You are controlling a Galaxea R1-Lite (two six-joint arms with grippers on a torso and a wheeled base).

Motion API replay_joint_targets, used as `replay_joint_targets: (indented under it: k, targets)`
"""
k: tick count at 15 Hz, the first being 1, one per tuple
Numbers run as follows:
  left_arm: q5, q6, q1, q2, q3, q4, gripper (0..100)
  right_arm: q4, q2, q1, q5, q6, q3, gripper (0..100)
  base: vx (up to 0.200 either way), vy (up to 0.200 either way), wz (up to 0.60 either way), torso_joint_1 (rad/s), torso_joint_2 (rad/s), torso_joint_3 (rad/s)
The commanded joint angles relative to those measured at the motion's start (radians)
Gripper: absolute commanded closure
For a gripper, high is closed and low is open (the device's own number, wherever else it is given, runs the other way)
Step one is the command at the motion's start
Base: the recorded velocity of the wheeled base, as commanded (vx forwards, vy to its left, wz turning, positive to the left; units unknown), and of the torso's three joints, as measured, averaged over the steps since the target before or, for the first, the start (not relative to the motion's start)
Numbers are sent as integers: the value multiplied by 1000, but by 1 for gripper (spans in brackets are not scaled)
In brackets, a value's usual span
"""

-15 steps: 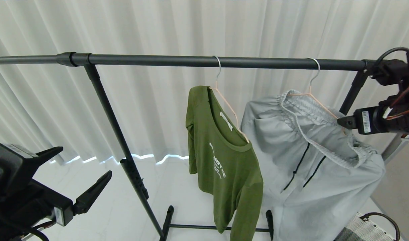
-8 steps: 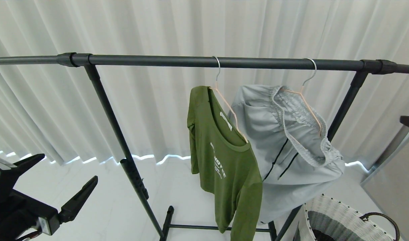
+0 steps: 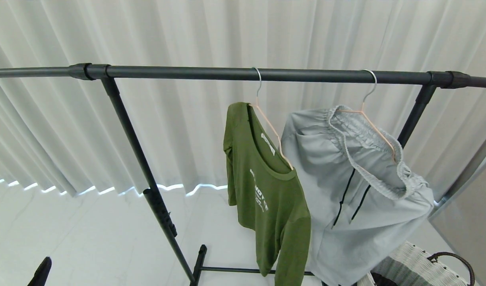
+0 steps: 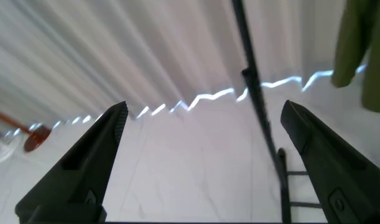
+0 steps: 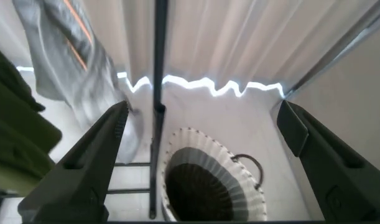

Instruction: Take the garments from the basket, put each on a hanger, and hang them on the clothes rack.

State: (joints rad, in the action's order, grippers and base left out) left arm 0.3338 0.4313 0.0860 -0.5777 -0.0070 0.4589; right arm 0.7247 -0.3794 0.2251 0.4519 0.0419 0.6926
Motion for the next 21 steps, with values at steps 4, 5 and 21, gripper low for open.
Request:
replay_joint_targets:
  k: [4,5,21]
  targets:
    - [36,3,-89,578,-31,-453,0,47,221,-193,-7,-2,-154,0,0,0,0,0,0,0]
    - [77,-8,-89,578,-28,-453,0,-25,300,-181,-45,7,-235,0,0,0,0,0,0,0]
    - [-285,-370,-87,578,7,-416,0,-789,310,-188,-323,-131,-693,0,0,0,0,0,0,0]
